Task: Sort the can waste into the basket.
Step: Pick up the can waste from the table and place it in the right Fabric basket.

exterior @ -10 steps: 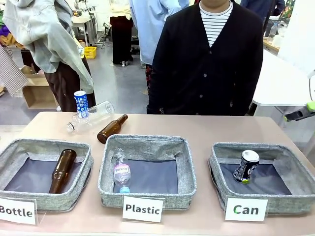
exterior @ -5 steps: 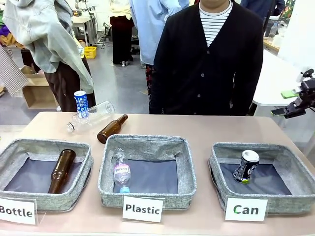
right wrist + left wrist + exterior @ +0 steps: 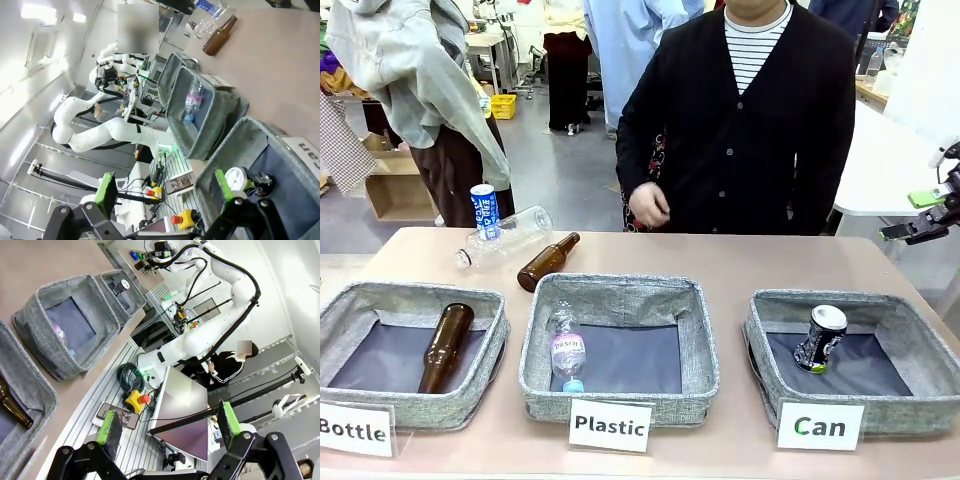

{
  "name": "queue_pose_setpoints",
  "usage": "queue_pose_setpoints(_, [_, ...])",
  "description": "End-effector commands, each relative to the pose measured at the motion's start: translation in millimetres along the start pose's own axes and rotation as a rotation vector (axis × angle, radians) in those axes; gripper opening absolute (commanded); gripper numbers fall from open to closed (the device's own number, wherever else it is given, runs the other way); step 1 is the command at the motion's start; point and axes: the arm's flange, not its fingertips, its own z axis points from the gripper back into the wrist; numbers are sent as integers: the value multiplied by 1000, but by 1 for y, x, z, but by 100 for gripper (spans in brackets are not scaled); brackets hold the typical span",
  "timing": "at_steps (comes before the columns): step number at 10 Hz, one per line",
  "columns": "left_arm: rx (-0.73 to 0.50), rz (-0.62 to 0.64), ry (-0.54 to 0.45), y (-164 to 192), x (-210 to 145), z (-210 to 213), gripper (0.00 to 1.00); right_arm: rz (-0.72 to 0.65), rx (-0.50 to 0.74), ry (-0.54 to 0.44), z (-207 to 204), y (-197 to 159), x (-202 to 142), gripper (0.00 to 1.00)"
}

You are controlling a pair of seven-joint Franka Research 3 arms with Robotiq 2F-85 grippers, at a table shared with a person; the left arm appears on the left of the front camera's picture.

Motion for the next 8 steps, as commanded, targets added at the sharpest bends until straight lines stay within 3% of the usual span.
queue_pose_setpoints(1, [-16,10,-9,-3,2,-1,100,13,1,12,3,0,2,100])
queue_pose_setpoints(4, [0,0,0,0,0,0,100,13,1,12,3,0,2,100])
queue_pose_setpoints(5, [147,29,-10,-3,18,6,100,13,1,12,3,0,2,100])
queue_pose_setpoints(8, [476,11,-144,51,125,59,100,13,1,12,3,0,2,100])
